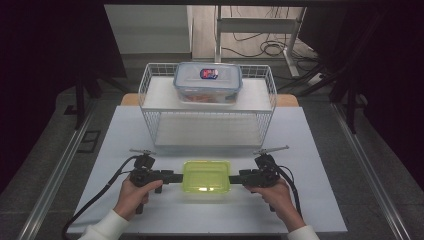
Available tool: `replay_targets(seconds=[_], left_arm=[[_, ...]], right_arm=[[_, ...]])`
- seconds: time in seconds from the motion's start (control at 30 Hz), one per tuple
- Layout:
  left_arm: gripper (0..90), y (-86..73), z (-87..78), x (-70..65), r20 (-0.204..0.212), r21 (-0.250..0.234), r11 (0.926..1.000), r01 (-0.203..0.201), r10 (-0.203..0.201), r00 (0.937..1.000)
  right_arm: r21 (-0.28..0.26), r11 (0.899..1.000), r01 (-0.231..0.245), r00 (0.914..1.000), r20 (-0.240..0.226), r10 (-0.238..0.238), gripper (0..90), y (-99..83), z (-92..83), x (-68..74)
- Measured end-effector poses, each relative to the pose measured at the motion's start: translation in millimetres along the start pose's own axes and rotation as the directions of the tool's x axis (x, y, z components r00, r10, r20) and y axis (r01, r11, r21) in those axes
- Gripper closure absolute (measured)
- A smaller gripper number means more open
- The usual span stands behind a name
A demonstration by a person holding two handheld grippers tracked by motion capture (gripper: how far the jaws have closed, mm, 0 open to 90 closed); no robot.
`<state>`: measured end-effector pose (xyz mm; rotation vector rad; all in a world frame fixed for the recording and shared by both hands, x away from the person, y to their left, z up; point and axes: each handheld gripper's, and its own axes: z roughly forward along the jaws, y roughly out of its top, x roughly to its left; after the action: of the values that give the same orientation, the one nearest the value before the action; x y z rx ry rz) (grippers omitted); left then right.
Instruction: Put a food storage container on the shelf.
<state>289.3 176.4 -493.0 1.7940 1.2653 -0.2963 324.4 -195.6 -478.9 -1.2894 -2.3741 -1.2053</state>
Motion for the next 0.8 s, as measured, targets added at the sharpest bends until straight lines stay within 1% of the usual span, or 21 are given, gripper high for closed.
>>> replay_targets(seconds=[0.13, 0.2, 0.27, 0.3, 0.33, 0.37, 0.4, 0.5, 0.53, 0.57, 0.6, 0.63, 0.67, 0.7, 0.73, 0.77, 0.8], left_arm=[[39.4, 1.5, 3.0, 4.5, -0.005, 0.003, 1.0000, 0.001, -0.001, 1.0000], [40.2, 2.2, 7.8, 9.4, -0.004, 0.009, 0.9999, 0.014, -0.014, 0.9999], [41.0, 1.9, 10.8, 15.0, 0.017, 0.014, 0.9991, 0.040, -0.040, 0.9990], [41.8, 1.9, 10.8, 15.0, 0.017, 0.014, 0.9991, 0.040, -0.040, 0.9990], [41.8, 1.8, 12.5, 18.1, 0.022, 0.013, 0.9986, 0.051, -0.051, 0.9984], [44.9, 1.0, 16.2, 23.1, 0.038, 0.018, 0.9979, 0.063, -0.063, 0.9973], [46.1, 0.5, 18.2, 25.2, 0.053, 0.027, 0.9973, 0.068, -0.069, 0.9962], [49.7, -0.4, 21.5, 27.9, 0.064, 0.036, 0.9967, 0.073, -0.075, 0.9951], [51.6, -0.3, 23.4, 29.7, 0.083, 0.037, 0.9960, 0.082, -0.084, 0.9930], [53.3, -0.3, 23.4, 29.7, 0.083, 0.037, 0.9960, 0.082, -0.084, 0.9930], [55.6, 0.4, 23.8, 30.6, 0.099, 0.036, 0.9956, 0.086, -0.090, 0.9910], [57.8, 0.4, 23.8, 30.6, 0.099, 0.036, 0.9956, 0.086, -0.090, 0.9910], [60.3, 0.5, 24.6, 30.9, 0.106, 0.035, 0.9957, 0.086, -0.089, 0.9903], [62.2, 0.5, 24.6, 30.9, 0.106, 0.035, 0.9957, 0.086, -0.089, 0.9903], [65.0, 0.4, 24.9, 31.4, 0.111, 0.040, 0.9955, 0.086, -0.090, 0.9898], [65.0, 0.4, 25.2, 31.9, 0.115, 0.042, 0.9953, 0.087, -0.091, 0.9892], [69.7, 0.2, 25.6, 32.5, 0.112, 0.048, 0.9954, 0.083, -0.088, 0.9899]], right_arm=[[0.001, 1.000, -0.010, 0.9999, -0.007, 0.010, 35.5, 0.9, 5.8, -1.5], [-0.003, 0.999, -0.033, 0.9992, -0.023, 0.033, 36.6, 2.6, 11.4, -3.4], [-0.003, 0.999, -0.046, 0.9987, -0.024, 0.046, 37.6, 3.3, 14.9, -5.7], [-0.003, 0.999, -0.046, 0.9987, -0.024, 0.046, 37.6, 3.3, 14.9, -5.7], [0.000, 0.999, -0.049, 0.9985, -0.025, 0.049, 38.0, 3.4, 16.4, -6.7], [0.004, 0.999, -0.052, 0.9984, -0.022, 0.052, 39.4, 3.5, 18.8, -7.9], [0.005, 0.999, -0.054, 0.9983, -0.023, 0.054, 40.1, 3.5, 19.6, -8.1], [0.007, 0.998, -0.059, 0.9979, -0.026, 0.059, 41.4, 3.4, 21.1, -8.5], [0.011, 0.998, -0.064, 0.9976, -0.024, 0.065, 43.2, 2.9, 23.6, -9.0], [0.012, 0.998, -0.065, 0.9976, -0.023, 0.066, 44.1, 2.4, 25.1, -9.2], [0.016, 0.998, -0.068, 0.9973, -0.027, 0.068, 45.8, 2.0, 26.6, -9.2], [0.016, 0.998, -0.068, 0.9973, -0.027, 0.068, 45.8, 2.0, 26.6, -9.2], [0.027, 0.997, -0.077, 0.9961, -0.041, 0.078, 49.7, 0.9, 29.6, -9.6], [0.027, 0.997, -0.077, 0.9961, -0.041, 0.078, 49.7, 0.9, 29.6, -9.6], [0.026, 0.995, -0.093, 0.9941, -0.053, 0.095, 54.9, -0.2, 32.5, -10.7], [0.026, 0.995, -0.093, 0.9941, -0.053, 0.095, 54.9, -0.2, 32.5, -10.7], [0.027, 0.994, -0.107, 0.9923, -0.061, 0.108, 59.7, -1.2, 34.7, -12.3]])
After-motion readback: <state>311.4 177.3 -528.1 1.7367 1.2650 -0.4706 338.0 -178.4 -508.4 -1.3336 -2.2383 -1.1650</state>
